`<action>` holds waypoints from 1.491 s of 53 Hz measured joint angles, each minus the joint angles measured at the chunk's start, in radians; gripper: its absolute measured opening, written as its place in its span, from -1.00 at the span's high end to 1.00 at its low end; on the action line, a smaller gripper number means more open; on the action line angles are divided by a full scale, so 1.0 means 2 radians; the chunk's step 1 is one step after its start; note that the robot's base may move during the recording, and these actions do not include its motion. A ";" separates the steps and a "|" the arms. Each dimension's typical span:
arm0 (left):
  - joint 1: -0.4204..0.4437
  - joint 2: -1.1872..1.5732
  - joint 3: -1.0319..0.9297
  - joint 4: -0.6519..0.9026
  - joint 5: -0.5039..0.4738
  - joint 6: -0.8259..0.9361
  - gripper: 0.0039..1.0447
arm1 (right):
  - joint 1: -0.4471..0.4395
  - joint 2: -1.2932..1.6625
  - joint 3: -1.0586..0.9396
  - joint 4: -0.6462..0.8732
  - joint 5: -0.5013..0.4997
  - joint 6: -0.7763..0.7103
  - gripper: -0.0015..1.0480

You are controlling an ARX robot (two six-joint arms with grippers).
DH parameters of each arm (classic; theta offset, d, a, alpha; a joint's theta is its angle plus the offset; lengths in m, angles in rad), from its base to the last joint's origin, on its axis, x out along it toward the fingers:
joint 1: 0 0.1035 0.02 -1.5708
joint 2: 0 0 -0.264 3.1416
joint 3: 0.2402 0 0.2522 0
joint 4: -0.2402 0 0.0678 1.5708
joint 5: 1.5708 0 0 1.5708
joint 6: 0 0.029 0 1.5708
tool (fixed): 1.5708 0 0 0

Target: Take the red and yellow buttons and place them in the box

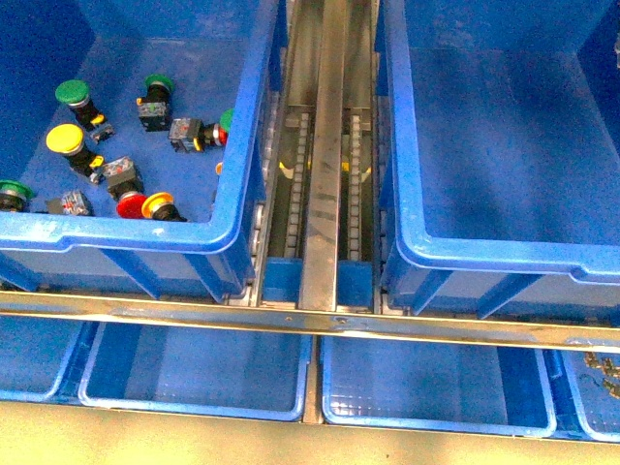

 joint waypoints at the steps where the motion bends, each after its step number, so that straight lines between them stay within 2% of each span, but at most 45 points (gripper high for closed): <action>1: 0.000 0.000 0.000 0.000 -0.001 0.000 0.96 | -0.006 -0.001 0.000 -0.002 -0.010 0.000 0.54; 8: 0.000 0.000 0.000 0.000 -0.001 0.000 0.96 | -0.040 -0.004 0.000 -0.011 -0.080 -0.006 0.54; 16: 0.000 0.000 0.000 0.000 0.000 0.000 0.96 | -0.094 -0.004 0.000 -0.033 -0.136 -0.020 0.54; 25: 0.000 0.000 0.000 0.000 0.000 0.000 0.96 | -0.106 -0.018 -0.001 -0.040 -0.125 -0.026 0.54; 32: 0.000 0.000 0.000 0.000 0.000 0.000 0.96 | -0.100 -0.047 -0.007 -0.045 -0.089 -0.016 0.54; 49: 0.000 0.000 0.000 0.000 0.001 0.000 0.96 | -0.057 -0.070 -0.037 -0.045 -0.014 0.016 0.54; 62: 0.000 0.000 0.000 0.000 0.000 0.001 0.96 | -0.035 -0.065 -0.042 -0.025 -0.020 0.026 0.54; 79: 0.001 0.000 0.000 0.000 0.002 0.001 0.96 | -0.045 -0.037 -0.023 -0.006 -0.042 0.025 0.54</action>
